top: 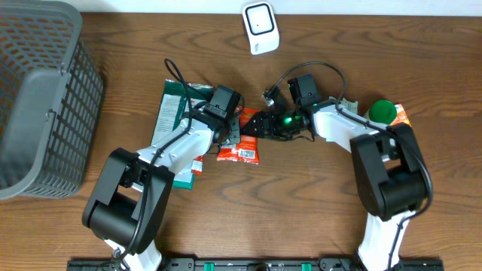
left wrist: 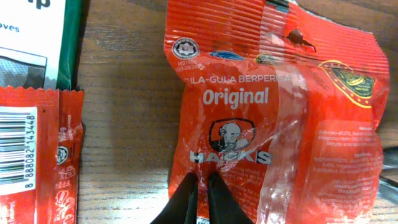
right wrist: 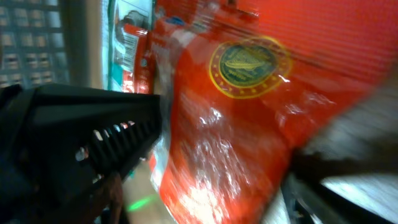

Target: Scan the item barcode

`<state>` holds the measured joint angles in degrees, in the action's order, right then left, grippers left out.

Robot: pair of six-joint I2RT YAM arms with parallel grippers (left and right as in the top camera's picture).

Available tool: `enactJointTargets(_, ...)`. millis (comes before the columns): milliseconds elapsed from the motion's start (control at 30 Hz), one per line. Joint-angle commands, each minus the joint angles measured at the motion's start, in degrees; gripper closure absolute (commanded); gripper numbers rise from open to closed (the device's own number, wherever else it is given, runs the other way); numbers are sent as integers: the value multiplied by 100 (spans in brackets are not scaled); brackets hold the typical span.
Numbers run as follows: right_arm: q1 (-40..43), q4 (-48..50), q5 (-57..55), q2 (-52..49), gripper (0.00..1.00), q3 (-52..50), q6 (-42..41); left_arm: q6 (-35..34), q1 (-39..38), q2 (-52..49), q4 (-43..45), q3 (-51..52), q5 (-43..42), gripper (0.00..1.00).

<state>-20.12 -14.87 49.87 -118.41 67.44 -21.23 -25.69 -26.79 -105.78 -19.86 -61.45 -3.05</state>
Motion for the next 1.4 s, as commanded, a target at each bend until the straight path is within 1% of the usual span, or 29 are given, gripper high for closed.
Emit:
enactJointTargets(0, -22, 219, 555, -658, 32, -98, -107, 11, 24, -291, -92, 59, 76, 91)
enactJointTargets(33, -22, 291, 616, -739, 37, -98, -109, 11, 24, -291, -98, 59, 76, 91)
enactJointTargets(100, -17, 365, 614, -793, 44, -98, -103, 11, 24, -291, -105, 59, 76, 91)
enactJointTargets(167, -4, 442, 592, -793, 46, -98, -92, 11, 24, -291, -103, 59, 76, 91)
enactJointTargets(267, 7, 553, 595, -793, 51, -98, -33, 11, 24, -291, -103, 59, 76, 91)
enactJointTargets(300, 11, 562, 595, -793, 55, -98, 17, 11, 24, -291, -103, 59, 74, 91)
enactJointTargets(400, 22, 605, 588, -793, 77, -98, 55, 11, 24, -289, -103, 59, 72, 91)
enactJointTargets(433, 20, 632, 560, -793, 80, -98, 74, 11, 24, -286, -101, 57, 72, 91)
enactJointTargets(500, 20, 640, 435, -793, 83, -98, 74, 13, 26, -240, -101, 50, 72, 91)
enactJointTargets(633, 20, 739, 343, -791, 85, -98, 181, 13, 24, 127, -101, -4, 72, 91)
enactJointTargets(700, 20, 824, 348, -789, 89, -96, 181, 13, 26, 461, -96, -44, 74, 90)
enactJointTargets(733, 20, 837, 348, -780, 90, -96, 181, 13, 35, 636, -96, -52, 74, 89)
enactJointTargets(833, 20, 839, 332, -660, 92, -85, 284, 11, 79, 1276, -149, -57, 74, 87)
enactJointTargets(867, 20, 780, 271, -501, 93, -85, 363, 9, 149, 1670, -245, -57, 74, 86)
enactJointTargets(933, 20, 632, 151, -221, 98, -85, 525, 9, 254, 2039, -420, -57, 74, 85)
enactJointTargets(967, 17, 367, -184, 133, 99, -85, 758, 9, 376, 2326, -647, -57, 74, 84)
enactJointTargets(1067, 9, -66, -551, 684, 99, -85, 1209, 9, 590, 2616, -1067, -57, 68, 83)
enactJointTargets(1100, 9, -157, -546, 831, 99, -85, 1325, 11, 656, 2660, -1200, -57, 46, 77)
enactJointTargets(1200, 50, -411, -553, 1327, 99, -85, 1368, 125, 909, 2691, -1585, -57, -345, 66)
enactJointTargets(1267, 70, -551, -667, 1576, 99, -85, 1401, 361, 1102, 2680, -1725, -57, -870, 62)
enactJointTargets(1367, 37, -879, -1272, 1904, 99, -85, 1867, 629, 1399, 2680, -1768, -57, -1613, 52)
